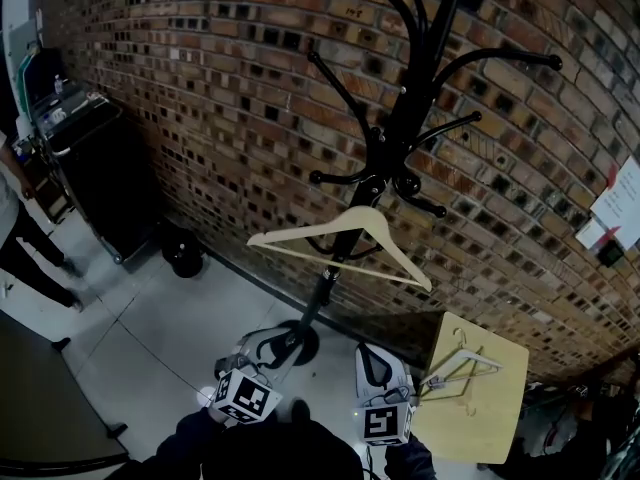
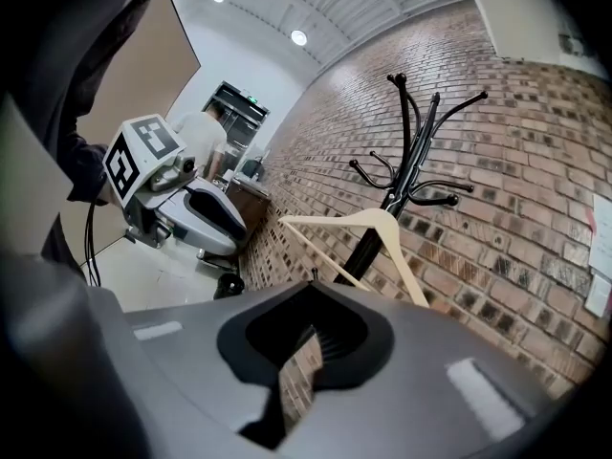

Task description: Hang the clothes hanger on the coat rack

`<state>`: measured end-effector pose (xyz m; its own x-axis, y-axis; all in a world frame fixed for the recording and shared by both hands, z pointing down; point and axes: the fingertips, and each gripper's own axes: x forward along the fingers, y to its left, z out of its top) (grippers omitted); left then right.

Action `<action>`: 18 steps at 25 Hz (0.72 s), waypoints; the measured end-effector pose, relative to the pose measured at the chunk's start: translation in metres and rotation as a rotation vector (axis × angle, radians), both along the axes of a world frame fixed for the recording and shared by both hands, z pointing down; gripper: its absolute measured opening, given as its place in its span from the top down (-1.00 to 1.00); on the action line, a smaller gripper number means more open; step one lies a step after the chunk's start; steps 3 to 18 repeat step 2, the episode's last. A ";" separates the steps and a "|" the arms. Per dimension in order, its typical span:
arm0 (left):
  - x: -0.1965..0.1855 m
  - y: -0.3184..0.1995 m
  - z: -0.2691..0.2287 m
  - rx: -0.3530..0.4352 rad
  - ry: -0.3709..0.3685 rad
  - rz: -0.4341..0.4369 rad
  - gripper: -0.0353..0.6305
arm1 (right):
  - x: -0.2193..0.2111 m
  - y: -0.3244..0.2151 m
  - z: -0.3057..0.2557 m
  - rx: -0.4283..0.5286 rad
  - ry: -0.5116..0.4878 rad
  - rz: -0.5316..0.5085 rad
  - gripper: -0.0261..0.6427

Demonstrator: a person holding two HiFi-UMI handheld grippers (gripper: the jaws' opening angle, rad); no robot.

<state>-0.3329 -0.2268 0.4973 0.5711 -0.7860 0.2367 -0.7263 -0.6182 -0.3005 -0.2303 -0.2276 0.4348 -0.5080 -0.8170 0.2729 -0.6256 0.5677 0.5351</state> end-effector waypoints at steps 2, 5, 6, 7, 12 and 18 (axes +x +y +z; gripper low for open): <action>0.001 0.001 0.003 -0.004 -0.002 0.004 0.59 | 0.000 0.000 0.001 0.001 0.001 0.002 0.90; 0.001 0.001 0.003 -0.004 -0.002 0.004 0.59 | 0.000 0.000 0.001 0.001 0.001 0.002 0.90; 0.001 0.001 0.003 -0.004 -0.002 0.004 0.59 | 0.000 0.000 0.001 0.001 0.001 0.002 0.90; 0.001 0.001 0.003 -0.004 -0.002 0.004 0.59 | 0.000 0.000 0.001 0.001 0.001 0.002 0.90; 0.001 0.001 0.003 -0.004 -0.002 0.004 0.59 | 0.000 0.000 0.001 0.001 0.001 0.002 0.90; 0.001 0.001 0.003 -0.004 -0.002 0.004 0.59 | 0.000 0.000 0.001 0.001 0.001 0.002 0.90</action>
